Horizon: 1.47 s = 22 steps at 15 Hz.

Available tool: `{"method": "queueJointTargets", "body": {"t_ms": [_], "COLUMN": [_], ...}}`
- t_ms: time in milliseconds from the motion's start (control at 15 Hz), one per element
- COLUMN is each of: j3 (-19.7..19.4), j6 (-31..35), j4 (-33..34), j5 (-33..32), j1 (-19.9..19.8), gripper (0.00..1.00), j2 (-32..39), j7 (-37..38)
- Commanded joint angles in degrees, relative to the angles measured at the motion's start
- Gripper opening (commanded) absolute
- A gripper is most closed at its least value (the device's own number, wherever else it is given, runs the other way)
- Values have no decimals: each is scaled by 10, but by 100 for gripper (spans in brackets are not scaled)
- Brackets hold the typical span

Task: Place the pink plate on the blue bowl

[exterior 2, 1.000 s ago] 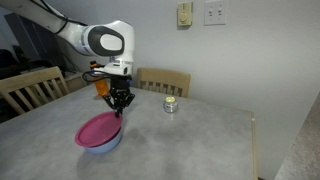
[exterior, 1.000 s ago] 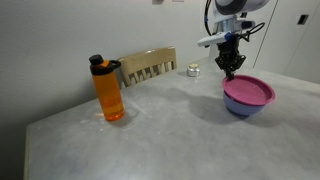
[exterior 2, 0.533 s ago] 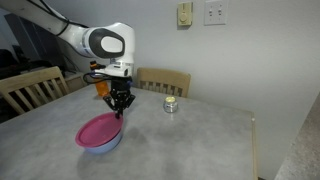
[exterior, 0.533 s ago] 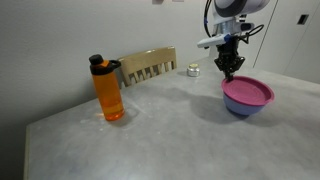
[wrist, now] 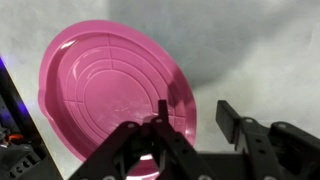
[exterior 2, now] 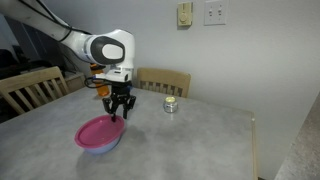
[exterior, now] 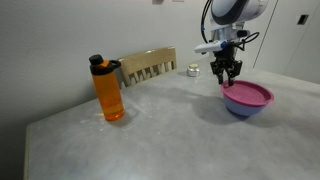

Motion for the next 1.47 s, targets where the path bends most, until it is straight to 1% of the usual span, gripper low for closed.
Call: {"method": "queueJointTargets", "body": {"t_ms": [0,133,200,333,400,467,600,867,1067,1267,1333,1400], "j3": [4,-6,-13,-14,-10,-1,25,68,87,97,89,91], "j6": [27,35,33,15,1,-23,-64,-87,-89,-100,-88,-89], "j4": [-21,-44,-55,-65,-69,-69,-68,-56,-47,-37,-41,-41], "j5": [-2,-31,-55,-103,-127,-148,-173,-170,-164,-160,-167,-166], "j1": [12,41,58,81,89,94,95,90,88,88,96,96], "gripper": [85,98,100,100,100,100,100,100,100,100,100,100], "j2": [-28,-60,-80,-114,-130,-144,-168,-193,-193,-183,-186,-185], "j7": [8,48,81,131,146,145,93,-5,-89,-176,-122,-141]}}
